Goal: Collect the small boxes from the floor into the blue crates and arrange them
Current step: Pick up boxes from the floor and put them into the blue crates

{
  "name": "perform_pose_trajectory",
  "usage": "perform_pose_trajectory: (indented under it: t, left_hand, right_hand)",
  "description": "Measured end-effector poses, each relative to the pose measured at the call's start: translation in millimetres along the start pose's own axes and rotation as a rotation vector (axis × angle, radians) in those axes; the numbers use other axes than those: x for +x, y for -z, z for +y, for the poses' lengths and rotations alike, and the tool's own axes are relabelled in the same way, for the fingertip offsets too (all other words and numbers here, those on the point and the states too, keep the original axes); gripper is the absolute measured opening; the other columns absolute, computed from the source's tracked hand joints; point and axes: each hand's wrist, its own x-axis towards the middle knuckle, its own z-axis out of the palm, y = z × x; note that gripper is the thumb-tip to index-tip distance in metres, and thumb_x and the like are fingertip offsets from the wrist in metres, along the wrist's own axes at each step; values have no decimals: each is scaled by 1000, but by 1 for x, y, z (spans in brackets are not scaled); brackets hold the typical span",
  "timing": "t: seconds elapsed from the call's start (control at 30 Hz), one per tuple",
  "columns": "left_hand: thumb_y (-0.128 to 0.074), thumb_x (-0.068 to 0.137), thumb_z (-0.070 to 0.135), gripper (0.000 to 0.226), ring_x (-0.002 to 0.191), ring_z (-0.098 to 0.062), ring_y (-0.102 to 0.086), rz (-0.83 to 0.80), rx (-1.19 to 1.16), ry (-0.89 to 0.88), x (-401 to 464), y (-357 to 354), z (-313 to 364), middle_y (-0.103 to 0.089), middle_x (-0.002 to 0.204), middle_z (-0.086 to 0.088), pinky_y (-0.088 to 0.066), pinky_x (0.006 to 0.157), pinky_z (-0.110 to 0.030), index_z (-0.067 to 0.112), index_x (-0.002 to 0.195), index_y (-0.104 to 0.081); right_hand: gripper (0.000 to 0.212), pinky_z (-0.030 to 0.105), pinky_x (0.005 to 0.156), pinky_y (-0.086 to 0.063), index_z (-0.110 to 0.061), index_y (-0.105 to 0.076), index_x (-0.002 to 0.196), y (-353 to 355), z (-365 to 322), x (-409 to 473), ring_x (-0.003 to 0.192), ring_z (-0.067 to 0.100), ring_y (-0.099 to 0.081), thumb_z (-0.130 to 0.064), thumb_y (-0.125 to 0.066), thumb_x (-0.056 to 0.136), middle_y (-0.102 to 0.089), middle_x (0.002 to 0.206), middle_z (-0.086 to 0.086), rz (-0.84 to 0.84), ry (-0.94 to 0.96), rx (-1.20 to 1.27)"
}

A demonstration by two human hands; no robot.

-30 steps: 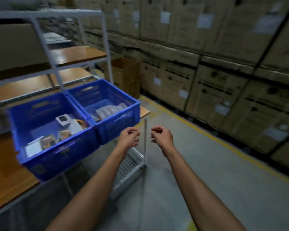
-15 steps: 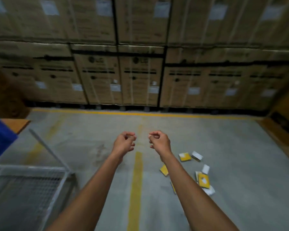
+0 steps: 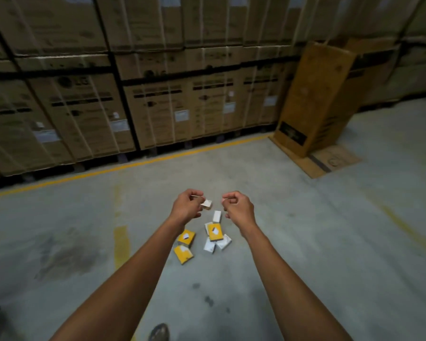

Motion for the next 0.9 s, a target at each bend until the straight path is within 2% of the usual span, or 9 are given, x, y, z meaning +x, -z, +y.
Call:
perform_pose_trajectory:
  t: [0.1, 0.2, 0.37, 0.67, 0.77, 0.9]
  left_hand:
    - [-67, 96, 14, 14, 72, -18, -65, -63, 22, -8, 15, -57, 4, -70, 94, -7, -55, 67, -33, 18, 109, -69]
    - [-66, 96, 15, 15, 70, -18, -64, -101, 38, -11, 33, -103, 8, -68, 93, -5, -55, 67, -32, 18, 111, -68]
    - [-65, 97, 11, 16, 70, -18, -61, -110, 39, -13, 80, -170, 16, -66, 90, -5, -55, 66, -32, 14, 112, -67]
    - [-65, 95, 11, 18, 73, -20, -63, 51, 9, 68, 208, -242, 41, -67, 90, -6, -57, 69, -34, 15, 112, -69]
    - [-65, 95, 13, 16, 73, -19, -65, 120, 0, 83, 241, -253, 53, -69, 92, -6, -57, 65, -31, 18, 109, -69]
    - [-65, 95, 12, 16, 72, -19, -64, 215, 22, 97, 268, -263, 67, -69, 89, -6, -51, 56, -27, 17, 109, -69]
  right_hand:
    - [10, 46, 79, -64, -28, -75, 91, 49, 16, 18, 74, 14, -72, -23, -74, 83, -74, 81, -8, 52, -15, -15]
    - [11, 47, 76, -64, -26, -74, 94, 86, 21, 34, 67, 13, -68, -18, -73, 85, -73, 81, -4, 88, -33, -17]
    - [17, 48, 73, -63, -24, -74, 96, 127, 27, 89, 59, 13, -61, -11, -66, 89, -60, 67, -4, 85, -18, -76]
    - [30, 49, 71, -63, -21, -72, 105, 164, 22, 234, 55, 9, -58, -2, -55, 89, -55, 63, -6, -54, 5, -151]
    - [31, 48, 72, -63, -24, -72, 103, 171, 15, 279, 56, 9, -60, -2, -55, 88, -52, 57, -12, -144, 42, -150]
    - [32, 45, 72, -63, -23, -71, 105, 173, 5, 330, 60, 10, -62, -2, -54, 88, -56, 63, -3, -224, 94, -160]
